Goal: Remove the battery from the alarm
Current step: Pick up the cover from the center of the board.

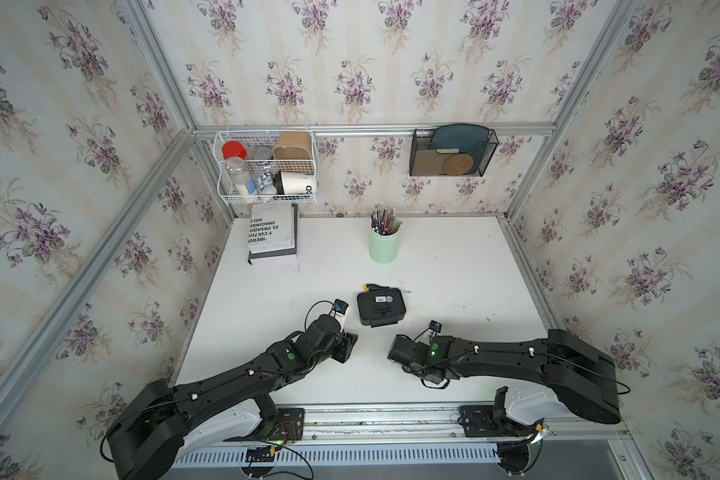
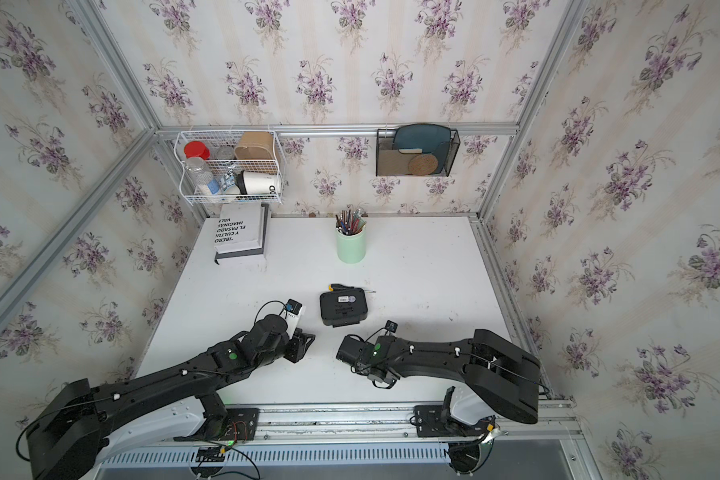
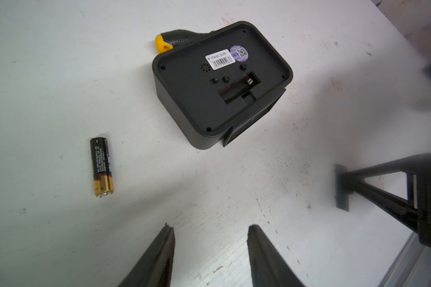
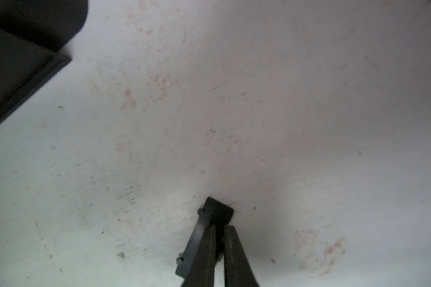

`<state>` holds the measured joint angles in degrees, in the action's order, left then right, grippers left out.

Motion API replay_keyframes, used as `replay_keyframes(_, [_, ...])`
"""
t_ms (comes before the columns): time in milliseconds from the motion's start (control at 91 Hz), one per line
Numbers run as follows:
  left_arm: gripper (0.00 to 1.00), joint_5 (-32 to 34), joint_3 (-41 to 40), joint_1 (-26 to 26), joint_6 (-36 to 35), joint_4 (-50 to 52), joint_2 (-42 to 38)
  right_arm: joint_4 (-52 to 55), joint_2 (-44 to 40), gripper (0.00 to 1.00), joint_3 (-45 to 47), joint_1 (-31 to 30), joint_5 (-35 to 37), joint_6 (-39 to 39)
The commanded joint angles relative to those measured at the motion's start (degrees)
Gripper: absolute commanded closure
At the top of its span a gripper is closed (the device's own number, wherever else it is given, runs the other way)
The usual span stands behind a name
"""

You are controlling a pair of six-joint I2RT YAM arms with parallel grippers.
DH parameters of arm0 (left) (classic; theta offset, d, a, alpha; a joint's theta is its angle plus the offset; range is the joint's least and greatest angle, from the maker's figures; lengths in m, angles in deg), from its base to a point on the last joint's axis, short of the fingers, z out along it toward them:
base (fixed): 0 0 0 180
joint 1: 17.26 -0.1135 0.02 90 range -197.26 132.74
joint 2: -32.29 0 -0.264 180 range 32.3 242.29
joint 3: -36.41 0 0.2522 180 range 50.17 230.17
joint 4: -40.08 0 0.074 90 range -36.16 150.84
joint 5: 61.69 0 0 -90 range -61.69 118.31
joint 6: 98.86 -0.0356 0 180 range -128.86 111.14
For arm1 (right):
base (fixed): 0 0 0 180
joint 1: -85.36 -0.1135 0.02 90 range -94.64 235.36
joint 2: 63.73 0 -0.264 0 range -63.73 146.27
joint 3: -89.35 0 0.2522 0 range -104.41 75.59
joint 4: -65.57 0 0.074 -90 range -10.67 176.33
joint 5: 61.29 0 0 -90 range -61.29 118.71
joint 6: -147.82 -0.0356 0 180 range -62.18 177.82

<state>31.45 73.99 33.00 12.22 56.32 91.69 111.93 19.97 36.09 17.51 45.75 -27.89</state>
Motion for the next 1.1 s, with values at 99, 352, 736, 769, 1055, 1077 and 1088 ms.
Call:
replay_keyframes(99, [0.48,-1.60,0.81,-0.07,1.34,0.42,-0.03,-1.79,-0.56,0.90,0.23,-0.04,-0.79,0.07])
replay_keyframes(352, [0.48,-8.11,3.16,-0.07,4.92,3.41,0.72,-3.22,-2.57,0.91,-0.09,0.16,0.67,1.84])
replay_keyframes(736, [0.49,-33.99,4.23,-0.07,11.68,-12.21,10.57,-5.37,-5.22,0.90,-1.69,2.89,3.01,6.59])
replay_keyframes(769, [0.50,-35.81,4.26,-0.07,12.81,-14.77,12.49,-5.43,-5.43,0.90,-1.90,3.04,3.21,6.94])
replay_keyframes(1055, [0.53,-41.26,5.96,-0.34,17.39,-29.26,26.65,-7.13,-7.59,0.89,-2.24,3.85,4.14,8.34])
replay_keyframes(1077, [0.53,-41.67,6.11,-0.34,17.54,-29.98,27.37,-7.12,-7.72,0.89,-2.17,3.87,4.14,8.43])
replay_keyframes(1088, [0.53,-41.83,6.09,-0.34,17.65,-30.38,27.67,-7.11,-7.83,0.89,-2.16,3.87,4.19,8.44])
